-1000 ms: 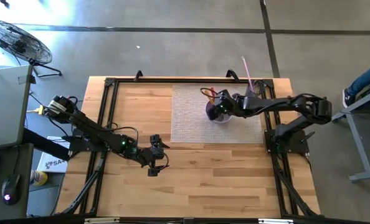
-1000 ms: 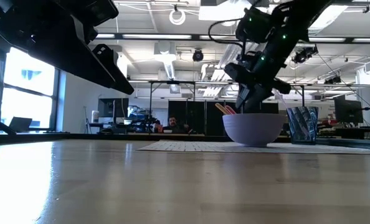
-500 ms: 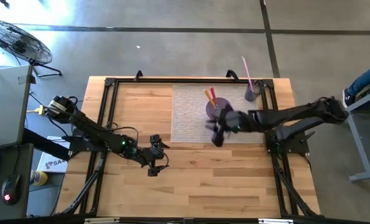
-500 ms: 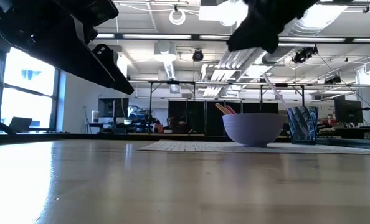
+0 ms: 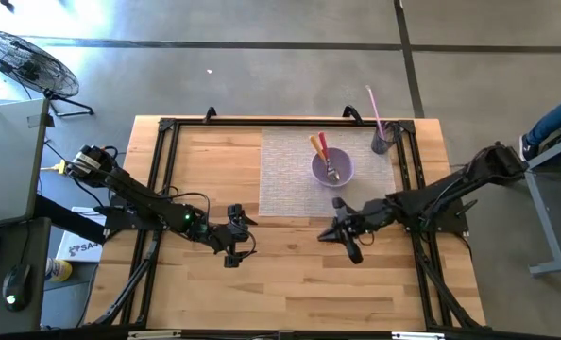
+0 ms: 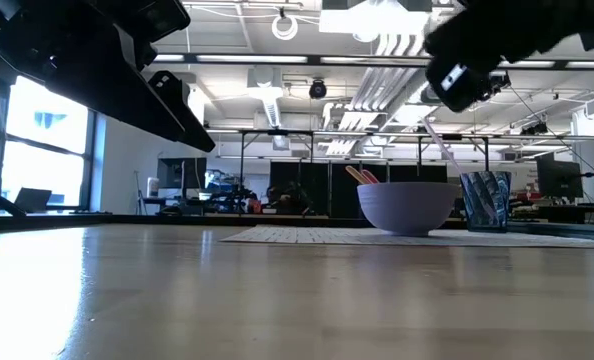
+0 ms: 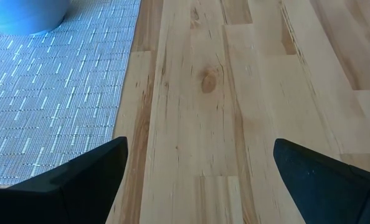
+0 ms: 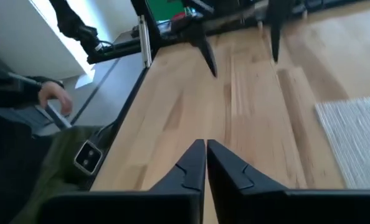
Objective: Pick & Place Utensil
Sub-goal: Return to Home Position
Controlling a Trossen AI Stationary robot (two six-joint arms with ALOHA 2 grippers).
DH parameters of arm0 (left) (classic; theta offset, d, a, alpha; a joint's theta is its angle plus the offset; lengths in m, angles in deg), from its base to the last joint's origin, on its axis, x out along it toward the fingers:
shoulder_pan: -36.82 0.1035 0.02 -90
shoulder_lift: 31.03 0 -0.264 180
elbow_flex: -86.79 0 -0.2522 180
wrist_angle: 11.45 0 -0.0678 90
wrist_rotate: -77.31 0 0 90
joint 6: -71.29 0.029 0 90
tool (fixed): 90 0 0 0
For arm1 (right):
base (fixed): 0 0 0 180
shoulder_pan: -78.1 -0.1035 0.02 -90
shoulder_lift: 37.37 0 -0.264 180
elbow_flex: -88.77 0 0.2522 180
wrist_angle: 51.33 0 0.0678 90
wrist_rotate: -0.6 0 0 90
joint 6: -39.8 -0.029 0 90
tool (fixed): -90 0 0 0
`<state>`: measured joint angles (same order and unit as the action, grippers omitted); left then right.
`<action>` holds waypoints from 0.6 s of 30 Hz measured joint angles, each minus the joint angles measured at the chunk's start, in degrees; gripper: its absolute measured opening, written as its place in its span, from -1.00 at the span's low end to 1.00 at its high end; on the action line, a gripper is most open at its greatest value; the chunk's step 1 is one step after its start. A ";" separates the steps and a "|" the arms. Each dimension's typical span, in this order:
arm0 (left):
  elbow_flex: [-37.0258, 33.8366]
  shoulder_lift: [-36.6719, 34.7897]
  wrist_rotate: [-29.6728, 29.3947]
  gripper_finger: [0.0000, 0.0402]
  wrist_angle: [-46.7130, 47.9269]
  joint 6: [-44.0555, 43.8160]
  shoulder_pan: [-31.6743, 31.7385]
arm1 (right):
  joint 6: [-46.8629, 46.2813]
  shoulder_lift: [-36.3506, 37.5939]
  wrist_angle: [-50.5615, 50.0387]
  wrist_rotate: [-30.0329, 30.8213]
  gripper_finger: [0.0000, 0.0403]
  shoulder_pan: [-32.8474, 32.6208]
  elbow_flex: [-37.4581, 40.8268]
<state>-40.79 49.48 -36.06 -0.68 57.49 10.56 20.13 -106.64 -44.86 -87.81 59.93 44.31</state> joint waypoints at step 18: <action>0.00 0.00 0.00 0.98 -0.27 0.00 0.00 | 0.42 32.12 -5.68 -1.21 -0.99 12.22 14.82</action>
<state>-40.79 49.48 -36.06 -0.95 57.49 10.56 20.56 -74.52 -50.54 -89.02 72.15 59.13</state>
